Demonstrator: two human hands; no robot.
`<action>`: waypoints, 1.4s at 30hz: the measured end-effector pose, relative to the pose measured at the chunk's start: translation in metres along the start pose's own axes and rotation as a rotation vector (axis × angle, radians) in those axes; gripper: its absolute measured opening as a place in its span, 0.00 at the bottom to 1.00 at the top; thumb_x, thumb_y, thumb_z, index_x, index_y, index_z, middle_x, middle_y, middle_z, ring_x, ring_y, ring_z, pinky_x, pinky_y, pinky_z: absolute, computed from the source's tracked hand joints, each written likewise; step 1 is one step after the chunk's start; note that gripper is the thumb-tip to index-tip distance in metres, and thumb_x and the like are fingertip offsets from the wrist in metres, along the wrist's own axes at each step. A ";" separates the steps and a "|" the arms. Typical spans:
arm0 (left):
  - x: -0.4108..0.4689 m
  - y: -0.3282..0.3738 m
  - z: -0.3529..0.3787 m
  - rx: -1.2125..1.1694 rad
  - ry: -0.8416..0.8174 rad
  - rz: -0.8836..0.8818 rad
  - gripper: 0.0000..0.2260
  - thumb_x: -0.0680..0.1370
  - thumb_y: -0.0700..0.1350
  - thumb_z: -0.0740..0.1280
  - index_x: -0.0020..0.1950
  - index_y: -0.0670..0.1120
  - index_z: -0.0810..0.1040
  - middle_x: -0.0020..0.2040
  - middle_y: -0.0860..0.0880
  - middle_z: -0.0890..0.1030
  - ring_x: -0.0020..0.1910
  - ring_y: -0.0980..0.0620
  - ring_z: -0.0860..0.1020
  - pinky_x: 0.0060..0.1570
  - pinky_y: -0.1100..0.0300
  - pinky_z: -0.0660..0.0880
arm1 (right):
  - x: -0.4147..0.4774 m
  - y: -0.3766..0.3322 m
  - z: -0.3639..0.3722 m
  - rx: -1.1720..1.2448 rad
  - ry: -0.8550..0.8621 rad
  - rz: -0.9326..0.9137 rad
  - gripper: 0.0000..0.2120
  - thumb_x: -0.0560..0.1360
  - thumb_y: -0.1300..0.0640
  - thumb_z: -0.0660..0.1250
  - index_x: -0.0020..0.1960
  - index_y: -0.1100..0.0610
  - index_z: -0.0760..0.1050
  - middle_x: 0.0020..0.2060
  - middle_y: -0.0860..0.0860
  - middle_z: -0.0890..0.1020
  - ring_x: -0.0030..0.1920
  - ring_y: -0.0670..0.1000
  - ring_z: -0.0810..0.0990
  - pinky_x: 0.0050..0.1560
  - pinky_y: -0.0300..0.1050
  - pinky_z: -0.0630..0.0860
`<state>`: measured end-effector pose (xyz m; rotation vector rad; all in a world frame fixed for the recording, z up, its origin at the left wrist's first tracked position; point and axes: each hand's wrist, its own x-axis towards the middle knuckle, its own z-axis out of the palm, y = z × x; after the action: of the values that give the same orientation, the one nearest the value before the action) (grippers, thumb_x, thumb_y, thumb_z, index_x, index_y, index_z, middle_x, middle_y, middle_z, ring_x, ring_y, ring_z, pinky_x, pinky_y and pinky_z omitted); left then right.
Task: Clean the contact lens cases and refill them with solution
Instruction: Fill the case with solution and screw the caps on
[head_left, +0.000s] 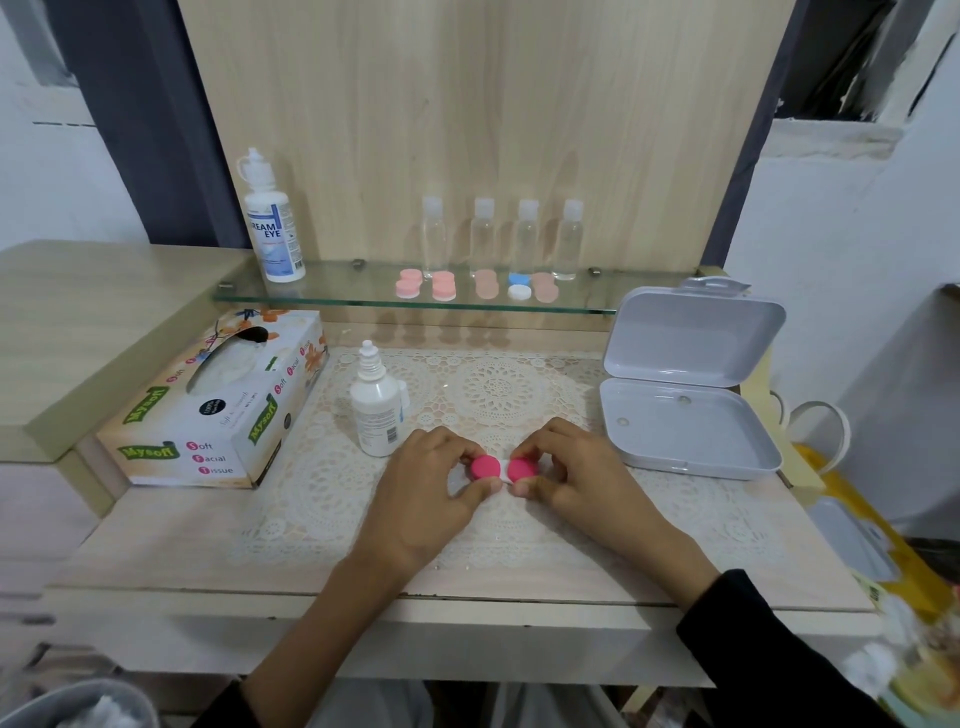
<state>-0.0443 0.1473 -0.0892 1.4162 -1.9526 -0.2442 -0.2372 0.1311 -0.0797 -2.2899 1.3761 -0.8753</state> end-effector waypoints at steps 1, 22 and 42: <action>0.000 0.000 0.000 0.000 0.000 -0.002 0.14 0.71 0.57 0.72 0.51 0.51 0.81 0.47 0.57 0.77 0.48 0.57 0.71 0.49 0.64 0.67 | 0.000 -0.001 0.000 0.002 -0.001 0.004 0.09 0.69 0.52 0.75 0.49 0.51 0.81 0.45 0.43 0.77 0.39 0.36 0.71 0.42 0.36 0.66; -0.005 0.003 -0.001 0.176 -0.132 -0.051 0.26 0.80 0.61 0.55 0.76 0.52 0.60 0.77 0.55 0.56 0.76 0.58 0.51 0.71 0.64 0.44 | -0.013 -0.013 -0.003 -0.081 0.094 -0.033 0.15 0.69 0.48 0.69 0.53 0.53 0.79 0.44 0.42 0.76 0.41 0.37 0.72 0.41 0.29 0.64; -0.007 0.003 -0.002 0.131 -0.114 -0.073 0.26 0.79 0.61 0.55 0.75 0.54 0.61 0.77 0.57 0.56 0.75 0.60 0.50 0.72 0.62 0.48 | 0.042 -0.024 -0.038 -0.332 0.174 0.050 0.08 0.74 0.47 0.67 0.49 0.51 0.77 0.45 0.43 0.78 0.47 0.44 0.74 0.42 0.43 0.71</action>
<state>-0.0445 0.1555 -0.0892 1.5908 -2.0429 -0.2392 -0.2313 0.1069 -0.0231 -2.4507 1.7623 -0.9058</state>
